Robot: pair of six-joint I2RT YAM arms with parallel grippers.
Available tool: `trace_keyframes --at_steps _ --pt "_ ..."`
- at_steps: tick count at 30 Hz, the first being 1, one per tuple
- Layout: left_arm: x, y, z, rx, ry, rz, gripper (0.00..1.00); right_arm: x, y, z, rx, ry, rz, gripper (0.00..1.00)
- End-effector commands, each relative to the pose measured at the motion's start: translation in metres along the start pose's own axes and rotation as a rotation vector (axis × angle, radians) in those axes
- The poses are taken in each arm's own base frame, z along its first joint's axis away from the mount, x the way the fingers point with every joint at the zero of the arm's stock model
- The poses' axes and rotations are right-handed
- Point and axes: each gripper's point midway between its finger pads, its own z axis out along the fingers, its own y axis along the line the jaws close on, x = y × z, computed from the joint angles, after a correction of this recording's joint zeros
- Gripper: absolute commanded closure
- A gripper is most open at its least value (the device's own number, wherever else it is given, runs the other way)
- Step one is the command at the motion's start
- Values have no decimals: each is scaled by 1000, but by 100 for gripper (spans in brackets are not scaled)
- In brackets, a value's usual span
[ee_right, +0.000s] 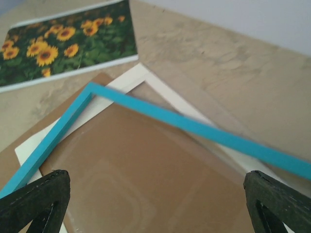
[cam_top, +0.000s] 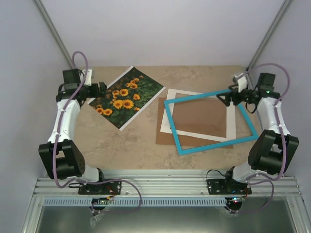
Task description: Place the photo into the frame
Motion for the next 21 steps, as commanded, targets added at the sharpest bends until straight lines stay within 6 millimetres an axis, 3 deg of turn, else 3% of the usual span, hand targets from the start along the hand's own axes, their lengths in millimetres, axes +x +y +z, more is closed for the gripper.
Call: trace_keyframes --at_steps 1,6,9,16,21 --pt "16 -13 0 -3 -12 25 1 25 17 17 48 102 -68 2" --pt "47 -24 11 -12 44 42 1 61 35 31 35 219 -89 2" --pt "57 -26 17 -27 69 50 1 82 27 32 65 286 -92 2" --pt "58 -31 24 -32 76 72 1 118 -31 16 172 405 -27 3" --pt "56 -43 23 27 72 99 0 143 -79 1 250 484 34 9"
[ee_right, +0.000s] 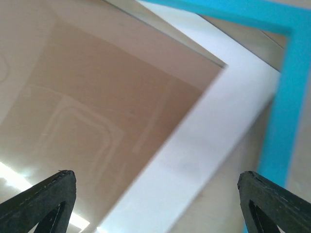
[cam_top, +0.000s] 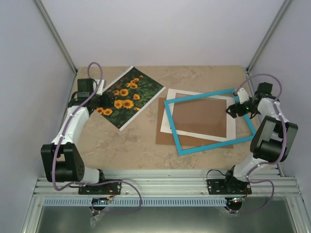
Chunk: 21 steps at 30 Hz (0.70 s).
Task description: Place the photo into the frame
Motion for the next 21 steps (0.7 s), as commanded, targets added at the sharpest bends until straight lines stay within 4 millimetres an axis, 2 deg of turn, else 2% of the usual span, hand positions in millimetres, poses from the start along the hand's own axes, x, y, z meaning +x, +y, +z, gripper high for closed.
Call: trace_keyframes --at_steps 1,9,13,21 --pt "-10 -12 -2 50 -33 39 0 20 -45 -1 78 83 23 11" --pt "-12 -27 -3 133 -35 61 1 51 -101 15 139 177 91 24" --pt "-14 -33 -6 168 -36 78 0 61 -115 26 145 214 109 31" --pt "-14 -37 -5 193 -41 85 1 70 -128 46 148 234 135 45"
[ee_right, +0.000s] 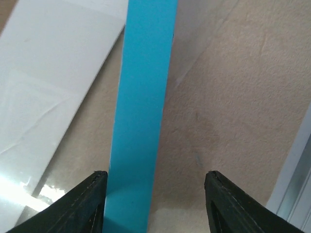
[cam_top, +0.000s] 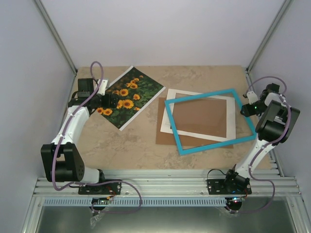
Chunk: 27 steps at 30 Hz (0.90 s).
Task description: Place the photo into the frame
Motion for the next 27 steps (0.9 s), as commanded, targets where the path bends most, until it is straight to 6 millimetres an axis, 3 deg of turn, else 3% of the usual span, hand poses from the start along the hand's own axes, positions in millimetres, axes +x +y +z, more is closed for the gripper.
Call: trace_keyframes --at_steps 1,6,12,17,23,27 --pt "-11 -9 0 44 -24 34 1 0 -13 7 27 12 3 48" --pt "-12 -10 1 54 -21 39 1 6 -9 16 13 24 -2 51" --pt "-17 -18 -3 92 -37 75 1 7 -1 13 -15 17 5 75" --pt "-27 -24 -9 99 -55 116 0 -15 7 -19 -37 -61 27 98" --pt "-39 -55 -13 150 -60 194 0 -48 21 -62 -63 -181 51 99" --pt "-45 -83 -15 177 -50 272 1 -64 37 -76 -91 -226 68 100"
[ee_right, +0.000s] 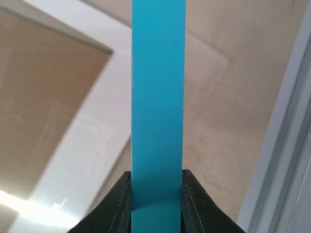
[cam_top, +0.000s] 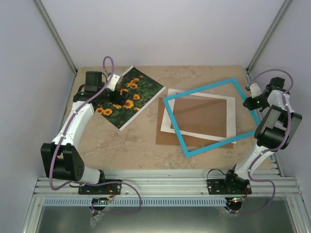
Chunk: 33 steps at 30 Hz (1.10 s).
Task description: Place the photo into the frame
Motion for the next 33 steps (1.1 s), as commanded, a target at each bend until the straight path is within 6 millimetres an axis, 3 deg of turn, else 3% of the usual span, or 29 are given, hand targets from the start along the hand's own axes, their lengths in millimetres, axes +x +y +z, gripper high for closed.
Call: trace_keyframes --at_steps 1,8,11,16,20,24,28,33 --pt "-23 -34 -7 43 -15 119 1 -40 30 -31 -84 -123 57 100" --pt "-51 -126 -26 122 -49 433 1 -62 74 -21 -191 -117 136 100" --pt "-47 -173 -39 152 -51 613 0 -67 93 -12 -226 -101 166 100" --pt "-29 -238 -56 79 -59 947 1 -72 104 -7 -295 -106 287 100" --pt "-9 -270 -61 -77 -53 1291 0 -74 113 -7 -344 -101 342 100" --pt "4 -305 -65 -176 -77 1499 1 -74 120 -12 -357 -103 388 100" --pt "15 -326 -52 -253 -69 1594 0 -75 129 -18 -380 -102 396 100" --pt "21 -330 -29 -344 -30 1638 1 -73 138 -25 -416 -103 403 100"
